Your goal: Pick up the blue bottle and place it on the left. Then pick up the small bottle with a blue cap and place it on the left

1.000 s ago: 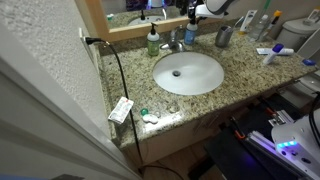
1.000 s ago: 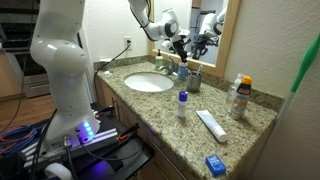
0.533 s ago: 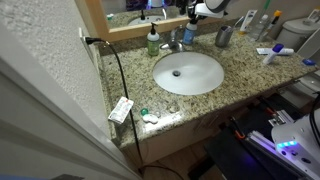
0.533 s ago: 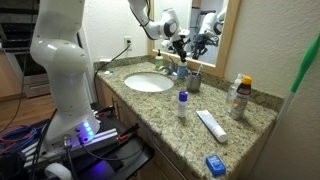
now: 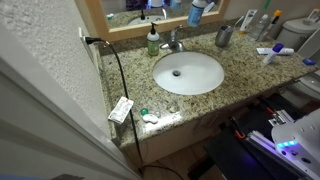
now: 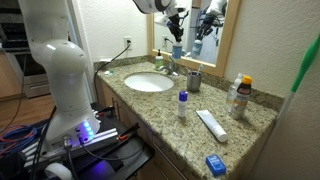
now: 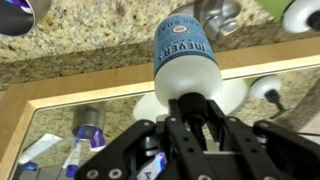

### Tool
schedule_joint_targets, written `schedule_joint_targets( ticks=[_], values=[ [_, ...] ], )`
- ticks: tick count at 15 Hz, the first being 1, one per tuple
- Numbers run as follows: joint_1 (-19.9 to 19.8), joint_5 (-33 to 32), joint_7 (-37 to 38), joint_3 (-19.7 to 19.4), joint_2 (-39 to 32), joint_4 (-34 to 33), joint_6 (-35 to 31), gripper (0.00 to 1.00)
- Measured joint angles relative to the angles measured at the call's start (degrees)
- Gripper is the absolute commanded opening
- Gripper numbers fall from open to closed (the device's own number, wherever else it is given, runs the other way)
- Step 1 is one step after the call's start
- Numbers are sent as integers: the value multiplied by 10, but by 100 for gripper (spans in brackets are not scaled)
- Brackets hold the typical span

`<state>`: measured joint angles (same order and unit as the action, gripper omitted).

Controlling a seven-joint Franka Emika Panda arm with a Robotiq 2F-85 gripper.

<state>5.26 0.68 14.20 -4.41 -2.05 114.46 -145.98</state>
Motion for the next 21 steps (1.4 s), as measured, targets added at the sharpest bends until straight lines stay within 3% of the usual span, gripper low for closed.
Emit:
schedule_joint_targets(
  ticks=[2, 3, 7, 12, 13, 15, 16, 18, 21],
  values=[
    [-5, 80, -70, 11, 59, 16, 58, 30],
    [-6, 92, -83, 12, 79, 23, 72, 8],
    [-6, 95, -106, 25, 92, 33, 80, 8],
    [57, 126, -122, 111, 128, 38, 133, 8],
    [73, 133, -122, 128, 137, 38, 142, 30],
    [102, 143, -124, 155, 148, 38, 146, 30],
    [108, 144, -124, 160, 150, 38, 146, 8],
    [108, 138, -122, 161, 148, 39, 145, 8],
    [106, 58, -62, 184, 108, 41, 106, 8]
  ],
)
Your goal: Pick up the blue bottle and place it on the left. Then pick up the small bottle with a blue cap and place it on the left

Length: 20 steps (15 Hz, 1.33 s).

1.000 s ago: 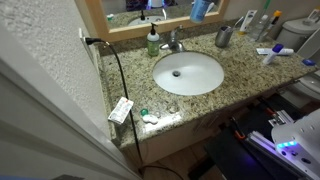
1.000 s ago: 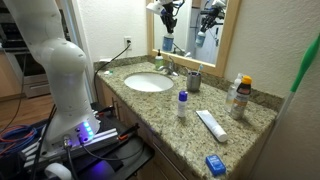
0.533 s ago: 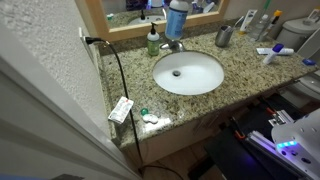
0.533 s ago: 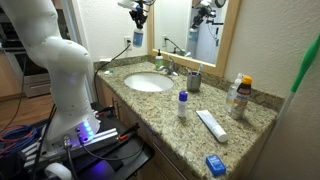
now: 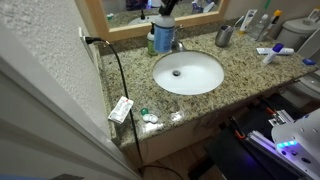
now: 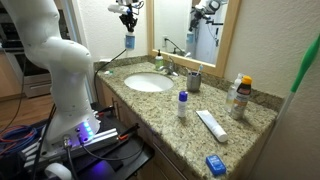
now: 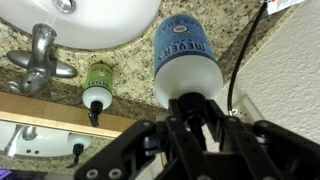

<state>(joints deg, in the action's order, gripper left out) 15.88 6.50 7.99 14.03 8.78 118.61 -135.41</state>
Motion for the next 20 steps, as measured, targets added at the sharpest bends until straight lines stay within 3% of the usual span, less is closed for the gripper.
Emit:
schedule_joint_targets(
  ticks=[3, 4, 6, 7, 10, 14, 16, 17, 19, 20],
  values=[
    [0, -134, 144, 29, -81, -11, -96, 8],
    [-1, -175, 199, 27, -106, -22, -114, 30],
    [0, -183, 208, 25, -126, -30, -117, 30],
    [0, -183, 207, 25, -125, -29, -117, 8],
    [3, -200, 224, 23, -125, -28, -107, 8],
    [5, -312, 347, -15, -189, -47, -108, 8],
    [9, -329, 386, -36, -226, -79, -112, 8],
    [12, -328, 395, -44, -245, -102, -113, 30],
    [14, -319, 398, -56, -288, -155, -113, 30],
    [15, -318, 398, -59, -303, -173, -113, 8]
  ],
)
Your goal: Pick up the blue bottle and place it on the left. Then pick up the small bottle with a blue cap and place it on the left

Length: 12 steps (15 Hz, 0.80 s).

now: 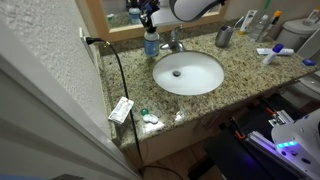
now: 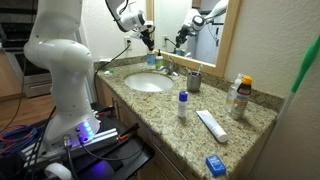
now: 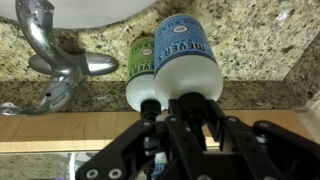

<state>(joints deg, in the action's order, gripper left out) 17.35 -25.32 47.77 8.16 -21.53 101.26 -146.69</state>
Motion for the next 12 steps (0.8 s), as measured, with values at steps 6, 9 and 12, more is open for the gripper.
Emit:
schedule_joint_targets(
  ticks=[6, 9, 12],
  values=[
    [31, 3, 2, -19, -29, -14, -3, 8],
    [59, 2, 19, -37, -53, -31, -26, 8],
    [83, -1, 34, -63, -69, -46, -39, 8]
  ],
)
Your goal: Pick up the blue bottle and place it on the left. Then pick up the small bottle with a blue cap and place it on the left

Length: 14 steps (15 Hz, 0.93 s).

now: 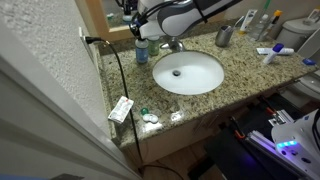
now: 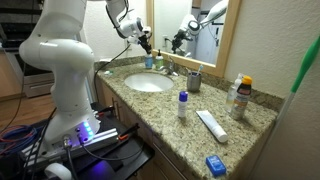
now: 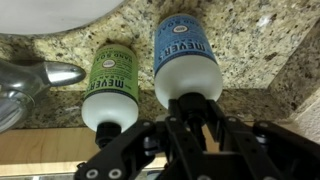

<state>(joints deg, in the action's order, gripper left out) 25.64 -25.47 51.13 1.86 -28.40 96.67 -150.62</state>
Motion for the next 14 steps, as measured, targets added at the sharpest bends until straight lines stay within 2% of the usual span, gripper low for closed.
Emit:
schedule_joint_targets(
  ticks=[3, 4, 5, 11, 14],
  values=[
    [15, -2, 2, -20, -10, -7, -1, 8],
    [17, -2, 2, -24, -11, -7, 0, 38],
    [18, -2, 2, -26, -11, -8, -1, 56],
    [17, 11, -13, -27, -4, -22, 2, 98],
    [2, 67, -96, 1, 39, -20, 46, 100]
  ],
)
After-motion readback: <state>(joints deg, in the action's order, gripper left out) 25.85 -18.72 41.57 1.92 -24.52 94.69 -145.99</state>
